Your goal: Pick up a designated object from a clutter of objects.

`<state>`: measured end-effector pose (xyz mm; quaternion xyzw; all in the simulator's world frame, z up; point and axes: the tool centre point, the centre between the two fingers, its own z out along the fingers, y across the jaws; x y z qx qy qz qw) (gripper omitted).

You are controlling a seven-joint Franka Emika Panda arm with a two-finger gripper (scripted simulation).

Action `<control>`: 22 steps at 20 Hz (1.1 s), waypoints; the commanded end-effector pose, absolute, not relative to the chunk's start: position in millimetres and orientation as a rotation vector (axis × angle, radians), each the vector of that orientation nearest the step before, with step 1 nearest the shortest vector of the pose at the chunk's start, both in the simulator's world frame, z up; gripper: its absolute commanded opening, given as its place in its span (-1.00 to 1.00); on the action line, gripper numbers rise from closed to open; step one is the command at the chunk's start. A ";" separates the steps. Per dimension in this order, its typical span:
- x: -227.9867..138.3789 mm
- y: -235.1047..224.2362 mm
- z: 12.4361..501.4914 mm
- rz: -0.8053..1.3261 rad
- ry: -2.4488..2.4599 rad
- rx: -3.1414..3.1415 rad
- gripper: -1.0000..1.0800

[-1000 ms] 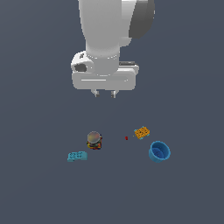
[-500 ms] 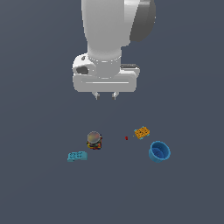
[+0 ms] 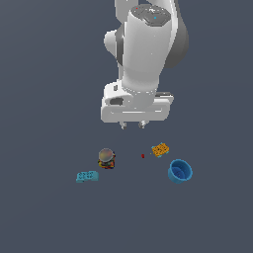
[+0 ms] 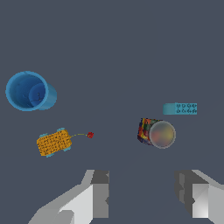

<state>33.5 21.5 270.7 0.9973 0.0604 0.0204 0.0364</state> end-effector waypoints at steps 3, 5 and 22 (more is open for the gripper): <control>56.4 61.7 239.5 0.131 0.325 3.025 0.23; 65.4 83.1 223.7 0.166 0.394 3.007 0.23; 80.3 243.8 113.2 0.392 0.876 2.910 0.23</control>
